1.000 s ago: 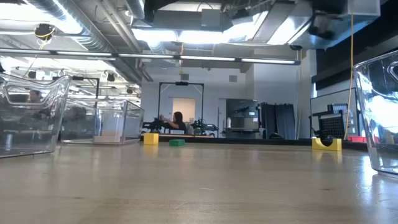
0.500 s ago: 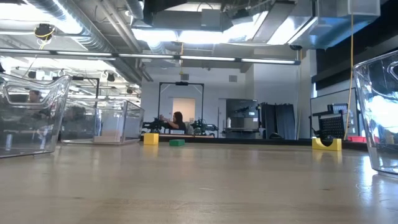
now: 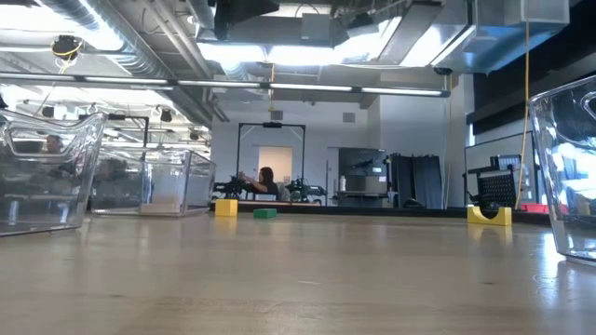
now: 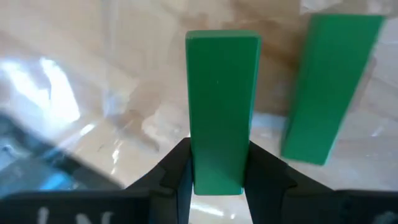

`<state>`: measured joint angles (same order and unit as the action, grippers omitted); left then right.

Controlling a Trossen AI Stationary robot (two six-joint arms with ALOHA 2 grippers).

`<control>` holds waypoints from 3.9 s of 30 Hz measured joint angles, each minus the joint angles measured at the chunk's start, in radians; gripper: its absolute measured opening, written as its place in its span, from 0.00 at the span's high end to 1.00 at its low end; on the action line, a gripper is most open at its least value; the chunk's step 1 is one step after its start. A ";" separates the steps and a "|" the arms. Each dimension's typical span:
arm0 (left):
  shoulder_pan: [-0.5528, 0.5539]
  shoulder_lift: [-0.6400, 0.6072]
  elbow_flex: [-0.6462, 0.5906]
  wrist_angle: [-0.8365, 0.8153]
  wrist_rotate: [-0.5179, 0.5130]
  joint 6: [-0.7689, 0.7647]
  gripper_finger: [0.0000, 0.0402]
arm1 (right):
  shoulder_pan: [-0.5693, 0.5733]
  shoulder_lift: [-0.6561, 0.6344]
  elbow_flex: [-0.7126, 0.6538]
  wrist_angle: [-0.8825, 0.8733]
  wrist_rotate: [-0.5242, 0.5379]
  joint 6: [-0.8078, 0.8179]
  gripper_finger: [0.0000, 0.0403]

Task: Sort & place blocks by color
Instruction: Put the bottom green block into the bottom right transparent bin, then put the green block into the bottom right transparent bin

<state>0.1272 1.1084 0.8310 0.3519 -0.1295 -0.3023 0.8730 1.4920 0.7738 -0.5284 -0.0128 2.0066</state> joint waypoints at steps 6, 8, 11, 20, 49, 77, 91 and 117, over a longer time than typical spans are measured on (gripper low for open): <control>0.006 0.000 0.000 0.000 0.000 0.000 0.49 | -0.006 0.059 0.000 -0.007 0.010 0.031 0.73; 0.006 0.000 0.000 0.000 0.000 0.000 0.49 | -0.009 0.073 0.000 -0.006 0.006 0.029 0.73; 0.006 0.000 0.000 0.000 0.000 0.000 0.49 | -0.009 0.083 0.002 -0.006 0.003 0.027 0.73; 0.006 0.000 0.000 0.000 0.000 -0.002 0.49 | -0.011 0.084 0.002 -0.008 0.001 0.001 0.55; 0.001 0.000 0.000 0.006 0.200 -0.179 0.49 | -0.518 -0.626 0.000 0.243 0.464 -1.280 0.33; 0.013 0.144 0.261 -0.438 -0.038 -0.141 0.49 | -0.817 -0.588 0.000 0.588 0.177 -1.649 0.33; 0.150 0.713 0.621 -1.007 -0.142 -0.351 0.49 | -0.817 -0.588 0.000 0.567 0.230 -1.607 0.33; 0.198 0.911 0.509 -0.921 -0.250 -0.788 0.49 | -0.817 -0.588 0.000 0.560 0.256 -1.562 0.33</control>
<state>0.3252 2.0192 1.3400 -0.5694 -0.3791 -1.0901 0.0559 0.9035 0.7734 0.0315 0.2432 0.4442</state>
